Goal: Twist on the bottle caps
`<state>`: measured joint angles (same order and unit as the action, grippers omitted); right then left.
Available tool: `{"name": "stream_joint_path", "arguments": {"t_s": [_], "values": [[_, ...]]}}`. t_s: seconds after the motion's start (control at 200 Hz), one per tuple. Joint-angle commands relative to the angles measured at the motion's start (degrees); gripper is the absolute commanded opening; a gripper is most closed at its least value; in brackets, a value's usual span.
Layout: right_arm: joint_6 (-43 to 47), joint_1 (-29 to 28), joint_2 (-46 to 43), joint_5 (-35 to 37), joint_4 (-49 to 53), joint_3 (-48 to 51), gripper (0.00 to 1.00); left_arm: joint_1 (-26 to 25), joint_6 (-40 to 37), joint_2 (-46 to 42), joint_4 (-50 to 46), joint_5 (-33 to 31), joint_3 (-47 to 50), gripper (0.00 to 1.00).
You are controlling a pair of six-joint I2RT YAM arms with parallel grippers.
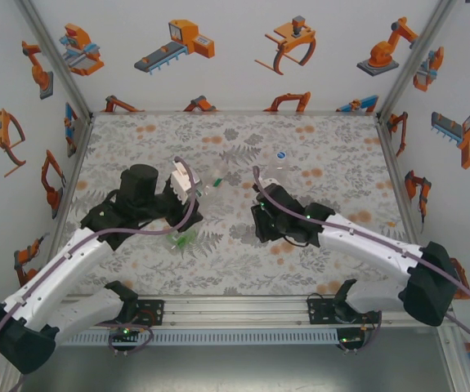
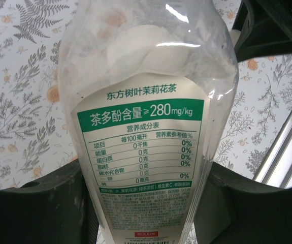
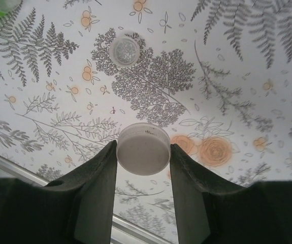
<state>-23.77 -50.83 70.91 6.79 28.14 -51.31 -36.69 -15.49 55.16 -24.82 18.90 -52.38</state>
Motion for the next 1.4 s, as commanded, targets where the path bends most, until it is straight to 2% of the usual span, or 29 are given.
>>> {"name": "stream_joint_path", "arguments": {"t_s": [0.0,0.13,0.225,0.416,0.576,0.696,0.911,1.031,1.397], "values": [[9.78,0.38,-4.29,-4.55,1.21,-3.13,0.27,-0.88,-5.89,0.89,-0.54,1.91,-0.5,0.0],[14.13,0.39,-10.18,-10.72,-2.34,-0.85,0.26,-3.07,-14.2,2.92,-5.9,1.36,-1.52,0.0],[16.8,0.34,-15.22,-16.19,-7.9,2.75,0.22,-3.28,-15.0,3.57,-8.3,1.16,-1.72,0.0],[29.81,0.27,-26.89,-28.65,-13.93,7.86,0.16,-6.41,-19.95,0.08,-8.53,3.17,0.58,0.0],[36.88,0.27,-29.17,-34.37,-13.55,6.75,0.14,-8.63,-26.53,-3.4,-8.49,7.99,3.8,0.0],[38.73,0.23,-29.01,-38.28,-14.25,5.2,0.13,-9.15,-28.01,-4.42,-8.39,10.11,4.66,0.0],[41.61,0.22,-28.22,-41.03,-14.95,3.5,0.11,-9.65,-27.33,-2.52,-9.7,6.8,3.53,0.0],[41.27,0.2,-28.03,-39.88,-15.22,2.39,0.09,-9.63,-27.09,-2.33,-9.85,4.48,3.43,0.0],[41.34,-0.39,-24.71,-41.49,-15.35,-1.23,0.09,-9.63,-29.33,-1.83,-10.75,10.91,3.77,0.0]]}}
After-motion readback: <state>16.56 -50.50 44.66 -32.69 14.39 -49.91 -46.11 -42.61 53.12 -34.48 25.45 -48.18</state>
